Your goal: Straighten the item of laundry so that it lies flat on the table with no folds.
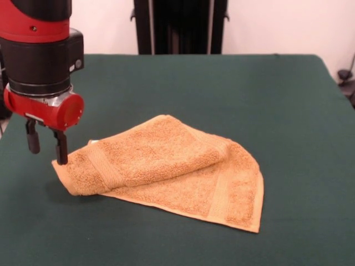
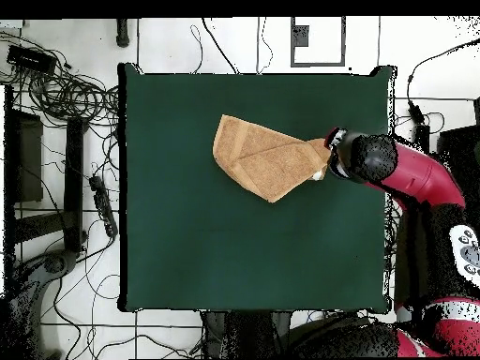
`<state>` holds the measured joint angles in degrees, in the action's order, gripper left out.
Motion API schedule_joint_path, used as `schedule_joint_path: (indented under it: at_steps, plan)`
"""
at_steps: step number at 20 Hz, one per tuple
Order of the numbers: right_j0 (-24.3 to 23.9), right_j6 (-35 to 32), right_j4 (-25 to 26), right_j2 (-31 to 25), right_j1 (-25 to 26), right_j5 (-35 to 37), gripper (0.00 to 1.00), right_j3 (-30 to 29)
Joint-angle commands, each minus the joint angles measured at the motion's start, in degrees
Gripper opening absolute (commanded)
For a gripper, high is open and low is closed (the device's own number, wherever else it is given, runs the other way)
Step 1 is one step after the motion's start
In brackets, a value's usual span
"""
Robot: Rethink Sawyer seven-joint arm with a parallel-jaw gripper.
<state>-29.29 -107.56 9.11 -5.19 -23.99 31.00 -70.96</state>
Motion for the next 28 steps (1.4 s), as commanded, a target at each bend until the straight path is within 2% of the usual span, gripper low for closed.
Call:
schedule_joint_path:
  at_steps: [1,10,28]
  plan:
    - [2.61,-9.18,-0.92,-1.93,5.66,-4.24,1.00,-6.16]
    - [2.55,-8.29,-0.75,-1.79,7.97,-6.23,1.00,-5.13]
    - [3.32,-6.47,-0.77,-0.41,9.24,-3.22,1.00,-1.81]
